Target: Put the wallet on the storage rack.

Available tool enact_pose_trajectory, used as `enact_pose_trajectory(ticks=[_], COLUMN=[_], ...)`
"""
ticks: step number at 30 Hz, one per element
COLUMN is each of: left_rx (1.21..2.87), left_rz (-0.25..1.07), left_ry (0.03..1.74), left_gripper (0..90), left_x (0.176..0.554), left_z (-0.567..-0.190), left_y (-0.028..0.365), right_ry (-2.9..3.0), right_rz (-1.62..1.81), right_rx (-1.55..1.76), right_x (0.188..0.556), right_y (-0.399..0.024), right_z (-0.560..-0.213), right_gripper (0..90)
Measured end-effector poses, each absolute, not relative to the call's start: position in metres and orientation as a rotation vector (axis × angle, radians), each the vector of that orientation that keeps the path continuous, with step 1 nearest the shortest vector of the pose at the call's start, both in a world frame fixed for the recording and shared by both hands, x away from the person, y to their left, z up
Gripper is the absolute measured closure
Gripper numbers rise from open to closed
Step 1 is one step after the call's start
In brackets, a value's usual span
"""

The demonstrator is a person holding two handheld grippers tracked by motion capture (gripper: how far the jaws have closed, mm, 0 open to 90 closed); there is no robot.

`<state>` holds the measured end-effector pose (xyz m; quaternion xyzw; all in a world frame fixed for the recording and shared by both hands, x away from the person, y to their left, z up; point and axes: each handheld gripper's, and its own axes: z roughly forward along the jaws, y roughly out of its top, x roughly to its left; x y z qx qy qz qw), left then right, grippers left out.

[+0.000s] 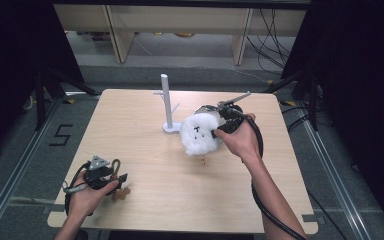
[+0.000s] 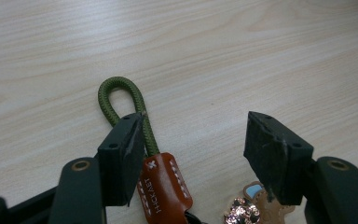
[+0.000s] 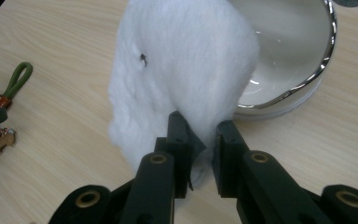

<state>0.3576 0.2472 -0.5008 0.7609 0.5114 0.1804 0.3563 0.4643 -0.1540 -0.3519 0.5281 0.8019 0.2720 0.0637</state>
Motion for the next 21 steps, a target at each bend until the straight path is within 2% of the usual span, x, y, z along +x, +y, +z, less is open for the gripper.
enact_pose_trajectory(ticks=[21], left_rx=[1.958], left_rz=[0.467], left_ry=[1.332], left_gripper=[36.9], left_x=[0.356], left_z=[-0.500], left_y=[0.248], right_ry=[2.378], right_rz=[0.853], right_rx=[1.570], right_x=[0.473], right_y=[-0.164], right_z=[-0.330], right_gripper=[80.2])
